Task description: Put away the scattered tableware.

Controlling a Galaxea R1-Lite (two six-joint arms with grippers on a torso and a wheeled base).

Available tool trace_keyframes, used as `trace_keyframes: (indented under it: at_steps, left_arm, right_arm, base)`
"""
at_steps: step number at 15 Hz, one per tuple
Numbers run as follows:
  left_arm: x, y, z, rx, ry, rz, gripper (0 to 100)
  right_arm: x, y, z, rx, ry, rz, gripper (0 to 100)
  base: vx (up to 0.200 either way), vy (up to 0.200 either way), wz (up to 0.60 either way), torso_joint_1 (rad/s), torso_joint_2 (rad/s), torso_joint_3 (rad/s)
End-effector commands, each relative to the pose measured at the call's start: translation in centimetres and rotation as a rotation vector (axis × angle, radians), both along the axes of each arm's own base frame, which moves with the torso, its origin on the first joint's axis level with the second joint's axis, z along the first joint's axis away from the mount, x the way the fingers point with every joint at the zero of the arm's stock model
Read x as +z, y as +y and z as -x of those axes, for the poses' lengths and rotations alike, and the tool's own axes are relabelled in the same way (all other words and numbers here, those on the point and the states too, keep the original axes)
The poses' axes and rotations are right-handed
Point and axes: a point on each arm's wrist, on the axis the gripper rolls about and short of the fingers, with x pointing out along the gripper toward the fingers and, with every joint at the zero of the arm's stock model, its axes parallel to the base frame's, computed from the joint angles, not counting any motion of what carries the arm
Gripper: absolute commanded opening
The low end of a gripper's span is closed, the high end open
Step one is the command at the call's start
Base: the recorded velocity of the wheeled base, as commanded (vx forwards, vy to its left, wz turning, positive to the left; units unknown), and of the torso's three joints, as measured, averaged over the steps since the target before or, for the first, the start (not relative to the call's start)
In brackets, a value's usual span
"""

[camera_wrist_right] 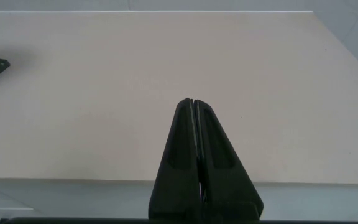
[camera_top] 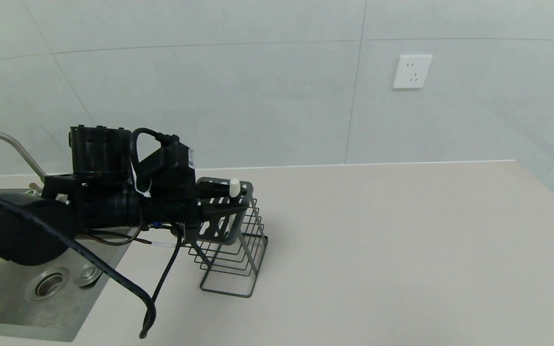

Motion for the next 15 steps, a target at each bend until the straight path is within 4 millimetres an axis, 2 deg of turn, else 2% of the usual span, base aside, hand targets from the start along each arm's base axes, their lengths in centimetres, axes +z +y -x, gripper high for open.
trace_keyframes:
  at_steps: [1,8,9,15]
  left_arm:
    - [-0.15,0.02,0.15,-0.001,0.005,-0.001,0]
    - [-0.38,0.07,0.34,0.002,0.013,-0.005,0]
    - [-0.46,0.08,0.36,0.006,0.017,-0.007,100]
    - [-0.26,0.11,0.47,0.005,0.005,-0.007,100]
  right_arm:
    - [0.01,0.00,-0.01,0.000,0.001,0.000,0]
    - [0.01,0.00,-0.01,0.000,0.001,0.000,0]
    - [0.01,0.00,-0.01,0.000,0.001,0.000,0]
    - [0.01,0.00,-0.01,0.000,0.001,-0.001,0]
  base:
    - [0.000,0.000,0.00,0.000,0.00,0.000]
    - [0.000,0.000,0.00,0.000,0.00,0.000]
    - [0.000,0.000,0.00,0.000,0.00,0.000]
    - [0.000,0.000,0.00,0.000,0.00,0.000]
